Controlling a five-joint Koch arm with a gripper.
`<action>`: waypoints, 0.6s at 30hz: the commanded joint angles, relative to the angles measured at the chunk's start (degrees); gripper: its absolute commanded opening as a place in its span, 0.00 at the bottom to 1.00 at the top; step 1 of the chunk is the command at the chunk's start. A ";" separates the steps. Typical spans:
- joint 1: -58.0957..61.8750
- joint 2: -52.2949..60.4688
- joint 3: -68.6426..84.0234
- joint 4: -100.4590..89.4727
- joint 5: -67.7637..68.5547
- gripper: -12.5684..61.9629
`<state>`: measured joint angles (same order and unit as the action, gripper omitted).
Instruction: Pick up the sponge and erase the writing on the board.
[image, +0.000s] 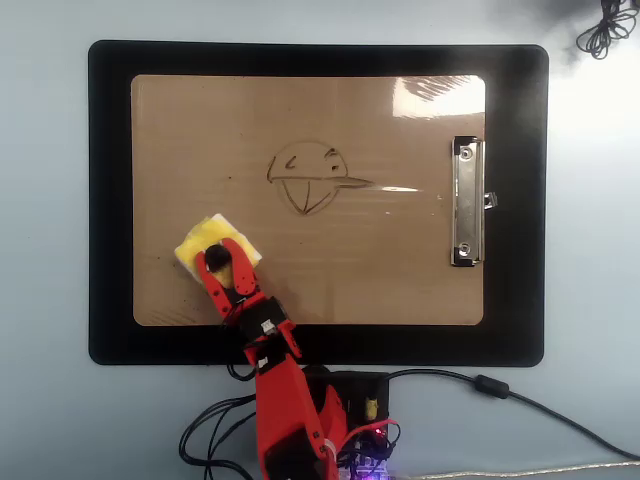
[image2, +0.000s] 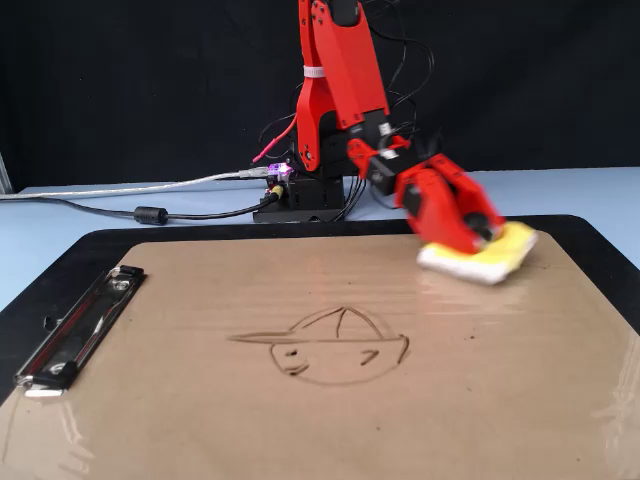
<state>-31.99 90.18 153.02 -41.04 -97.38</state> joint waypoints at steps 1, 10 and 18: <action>8.70 1.76 0.26 -1.32 4.04 0.07; 31.55 3.96 -3.34 -0.53 18.72 0.07; 37.62 -1.49 -6.15 -1.41 17.58 0.06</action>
<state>4.31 87.63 146.43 -39.90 -79.01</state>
